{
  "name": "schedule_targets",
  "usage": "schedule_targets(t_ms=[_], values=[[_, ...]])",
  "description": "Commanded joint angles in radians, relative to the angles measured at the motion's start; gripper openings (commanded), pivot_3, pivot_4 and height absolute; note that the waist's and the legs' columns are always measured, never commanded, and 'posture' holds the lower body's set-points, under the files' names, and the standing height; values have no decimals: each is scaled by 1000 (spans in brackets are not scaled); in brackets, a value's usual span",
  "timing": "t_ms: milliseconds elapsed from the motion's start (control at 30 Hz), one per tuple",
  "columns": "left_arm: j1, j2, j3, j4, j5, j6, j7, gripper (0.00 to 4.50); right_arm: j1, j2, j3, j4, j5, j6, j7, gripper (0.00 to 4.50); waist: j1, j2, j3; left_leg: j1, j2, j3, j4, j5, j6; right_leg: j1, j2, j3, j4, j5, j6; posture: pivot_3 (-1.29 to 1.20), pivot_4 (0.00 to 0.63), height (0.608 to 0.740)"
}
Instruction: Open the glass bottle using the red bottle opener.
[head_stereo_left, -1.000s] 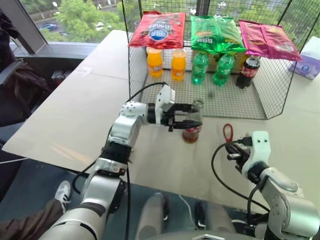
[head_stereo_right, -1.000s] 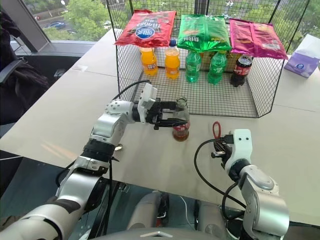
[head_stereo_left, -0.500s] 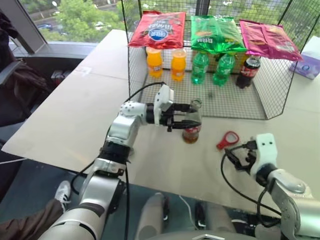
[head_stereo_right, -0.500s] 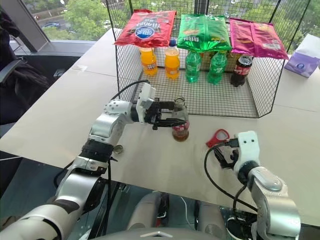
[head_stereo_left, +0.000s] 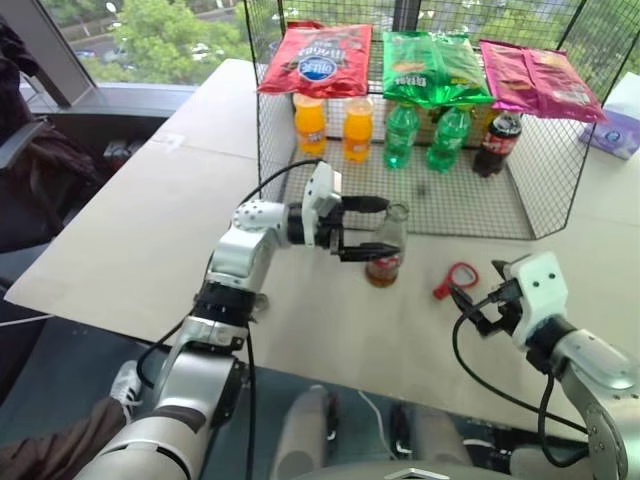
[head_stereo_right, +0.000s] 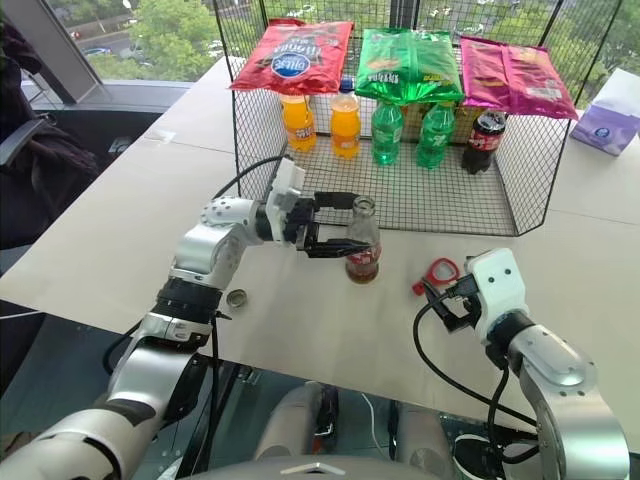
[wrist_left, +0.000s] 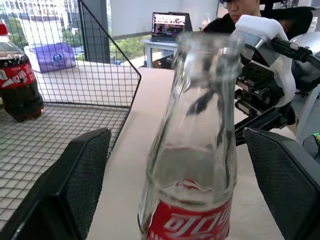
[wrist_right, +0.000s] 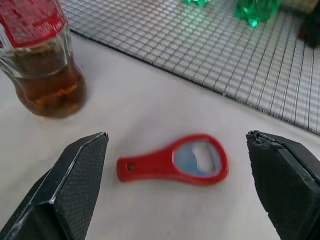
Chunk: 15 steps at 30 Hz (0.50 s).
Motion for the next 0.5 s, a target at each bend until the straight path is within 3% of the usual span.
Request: schedule_targets(t_ms=[33,333,500], values=[[44,32,72,-110,-46,34,64,4447,11,9,-37,-24,51,-102,16,4500,-2,0,0,0,0,0,0,0,0,0,0,0,0,0,0,0,150,740],[339,193,226,-328,-128,136,175,4447,107,-98,-217,152,107,-371,144,4500,1,0,0,0,1,0,0,-1,-3,0,-2,0,-1,0,0,0,150,740],[456,268,360,-294,-127,129,249,4447,249,-100,-320,199,172,-533,242,4500,3,1,0,0,1,-2,0,-3,-5,0,-5,-1,-1,0,0,0,150,740]])
